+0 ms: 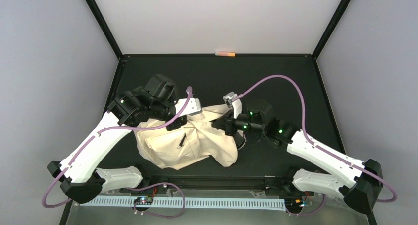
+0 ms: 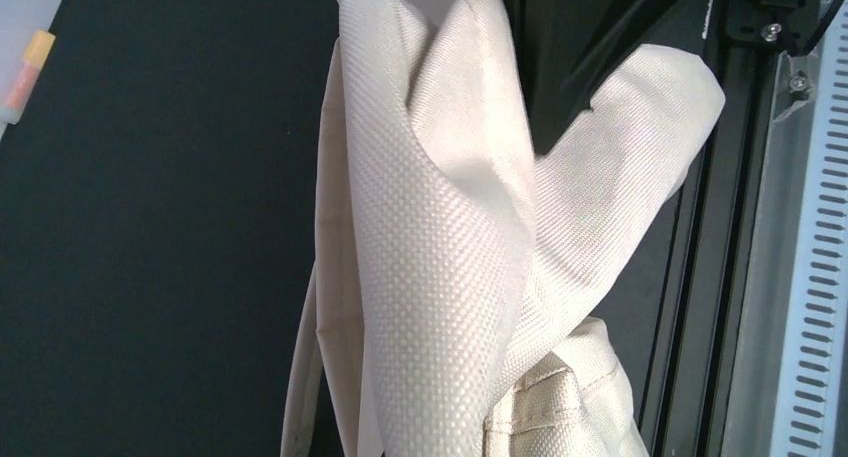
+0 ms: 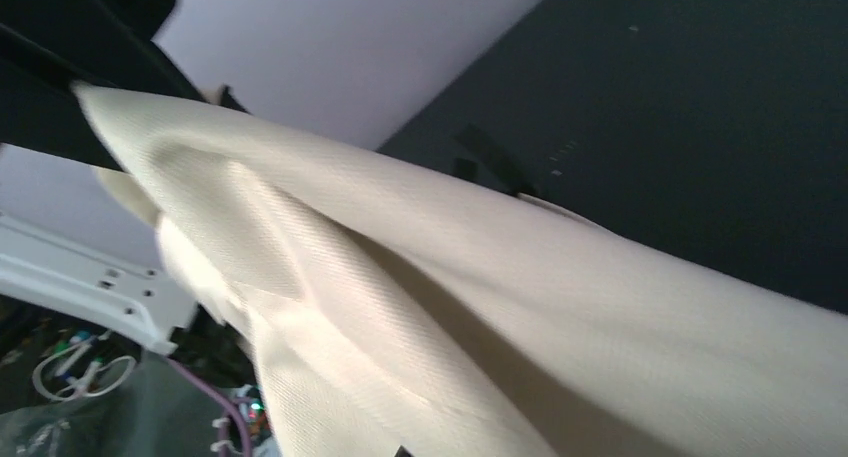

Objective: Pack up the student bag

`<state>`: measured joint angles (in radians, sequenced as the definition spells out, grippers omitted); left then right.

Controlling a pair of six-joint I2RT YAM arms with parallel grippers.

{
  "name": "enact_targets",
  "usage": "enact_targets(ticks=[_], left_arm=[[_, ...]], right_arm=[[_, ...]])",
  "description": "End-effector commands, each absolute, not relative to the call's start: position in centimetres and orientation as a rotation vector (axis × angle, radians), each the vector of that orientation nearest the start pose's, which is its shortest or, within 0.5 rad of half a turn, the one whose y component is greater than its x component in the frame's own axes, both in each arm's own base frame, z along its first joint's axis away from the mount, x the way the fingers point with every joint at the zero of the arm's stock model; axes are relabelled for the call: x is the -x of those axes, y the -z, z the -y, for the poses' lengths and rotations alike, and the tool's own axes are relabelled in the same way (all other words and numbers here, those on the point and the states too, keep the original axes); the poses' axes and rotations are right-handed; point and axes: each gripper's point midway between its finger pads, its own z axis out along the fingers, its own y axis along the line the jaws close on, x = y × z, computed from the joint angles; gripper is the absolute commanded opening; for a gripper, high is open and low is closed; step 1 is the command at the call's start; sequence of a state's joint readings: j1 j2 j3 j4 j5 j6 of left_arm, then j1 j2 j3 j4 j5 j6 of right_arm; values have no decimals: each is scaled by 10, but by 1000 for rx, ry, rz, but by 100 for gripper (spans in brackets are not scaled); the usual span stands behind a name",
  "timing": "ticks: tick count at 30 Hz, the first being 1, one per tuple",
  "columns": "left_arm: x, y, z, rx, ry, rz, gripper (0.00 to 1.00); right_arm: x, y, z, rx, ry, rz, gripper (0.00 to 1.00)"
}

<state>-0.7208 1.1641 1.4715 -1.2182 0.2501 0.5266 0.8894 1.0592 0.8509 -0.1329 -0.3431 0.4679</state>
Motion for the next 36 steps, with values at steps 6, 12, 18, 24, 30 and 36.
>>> enact_targets(ticks=[6, 12, 18, 24, 30, 36], left_arm=[[-198, -315, 195, -1476, 206, -1905, 2], [-213, -319, 187, -1455, 152, -1908, 2], [-215, -299, 190, -1507, 234, -1950, 1], [-203, -287, 203, -1651, 348, -1905, 37], [-199, -304, 218, -1804, 334, -1661, 98], [-226, -376, 263, -1781, 340, -1475, 99]], right_arm=[[-202, -201, -234, 531, -822, -2271, 1], [-206, -167, -201, 399, -795, -2363, 1], [-205, -171, -223, 448, -978, -2291, 1], [-210, -221, -256, 582, -1152, -2097, 1], [-204, -223, -269, 643, -1249, -2044, 1], [-205, -204, -267, 628, -1229, -2089, 1]])
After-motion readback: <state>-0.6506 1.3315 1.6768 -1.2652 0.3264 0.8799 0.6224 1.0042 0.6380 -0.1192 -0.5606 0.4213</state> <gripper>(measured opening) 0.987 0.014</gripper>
